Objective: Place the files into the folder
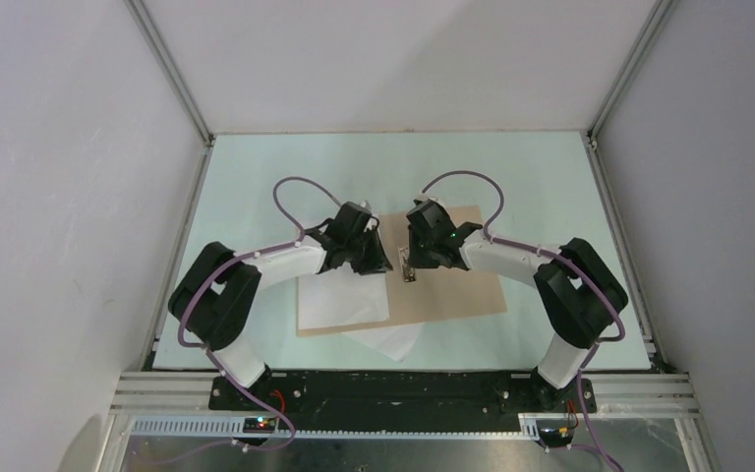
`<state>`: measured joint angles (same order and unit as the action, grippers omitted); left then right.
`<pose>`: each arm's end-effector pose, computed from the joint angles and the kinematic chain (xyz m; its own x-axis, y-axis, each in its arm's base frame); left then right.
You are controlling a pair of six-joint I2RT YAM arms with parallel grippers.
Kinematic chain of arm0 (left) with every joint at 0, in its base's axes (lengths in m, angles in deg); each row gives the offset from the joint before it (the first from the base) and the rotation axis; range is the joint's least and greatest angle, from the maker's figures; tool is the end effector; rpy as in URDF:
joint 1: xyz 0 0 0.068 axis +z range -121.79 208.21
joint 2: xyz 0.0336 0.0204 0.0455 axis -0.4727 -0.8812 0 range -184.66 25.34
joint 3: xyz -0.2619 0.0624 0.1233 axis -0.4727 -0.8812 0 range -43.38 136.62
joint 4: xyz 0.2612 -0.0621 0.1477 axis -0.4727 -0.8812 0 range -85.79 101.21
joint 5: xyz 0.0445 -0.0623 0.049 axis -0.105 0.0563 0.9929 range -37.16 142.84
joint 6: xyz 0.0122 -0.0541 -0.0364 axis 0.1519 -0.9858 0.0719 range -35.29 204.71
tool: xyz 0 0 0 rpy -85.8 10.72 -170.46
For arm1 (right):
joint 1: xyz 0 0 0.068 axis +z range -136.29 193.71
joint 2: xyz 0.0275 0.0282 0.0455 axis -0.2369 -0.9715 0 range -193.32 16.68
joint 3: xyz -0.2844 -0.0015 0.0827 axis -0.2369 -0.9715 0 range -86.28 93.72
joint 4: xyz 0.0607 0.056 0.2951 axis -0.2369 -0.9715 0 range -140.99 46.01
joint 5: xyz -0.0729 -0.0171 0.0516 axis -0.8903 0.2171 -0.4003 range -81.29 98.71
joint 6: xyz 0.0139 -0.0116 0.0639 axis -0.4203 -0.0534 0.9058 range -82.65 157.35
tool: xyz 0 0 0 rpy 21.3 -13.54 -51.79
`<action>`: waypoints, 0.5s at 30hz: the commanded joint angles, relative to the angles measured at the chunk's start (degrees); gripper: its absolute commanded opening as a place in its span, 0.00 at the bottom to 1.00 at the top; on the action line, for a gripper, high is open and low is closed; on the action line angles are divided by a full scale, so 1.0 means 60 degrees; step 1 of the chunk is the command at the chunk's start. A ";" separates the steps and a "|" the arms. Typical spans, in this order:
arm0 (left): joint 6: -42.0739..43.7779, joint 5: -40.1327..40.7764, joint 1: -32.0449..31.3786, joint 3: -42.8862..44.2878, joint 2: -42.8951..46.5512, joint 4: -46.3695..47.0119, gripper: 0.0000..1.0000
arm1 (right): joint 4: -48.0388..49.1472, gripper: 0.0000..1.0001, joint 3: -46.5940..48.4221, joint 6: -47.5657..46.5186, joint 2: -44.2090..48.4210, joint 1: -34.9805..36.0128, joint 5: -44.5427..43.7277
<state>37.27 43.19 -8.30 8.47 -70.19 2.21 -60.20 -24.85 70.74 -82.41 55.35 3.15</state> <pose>0.2978 -0.2315 0.1415 -0.9245 -0.2192 -0.3120 -0.0188 0.8435 -0.5368 0.3086 0.2676 0.1647 -0.8443 -0.0178 -0.5355 -0.1845 0.9480 0.2592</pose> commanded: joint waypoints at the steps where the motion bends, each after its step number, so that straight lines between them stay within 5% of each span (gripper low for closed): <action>1: 0.0210 -0.0005 0.0028 0.0906 0.0324 -0.0260 0.28 | -0.0347 0.27 0.0247 -0.0300 0.0486 0.0143 -0.0211; 15: 0.0431 0.0149 0.0430 0.2889 -0.1927 -0.0352 0.25 | -0.0689 0.23 0.0406 -0.0085 -0.0058 0.0598 -0.0699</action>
<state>37.71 43.10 -6.60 22.72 -79.28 0.90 -62.91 -24.52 69.71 -82.61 58.87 1.95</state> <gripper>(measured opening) 0.261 0.234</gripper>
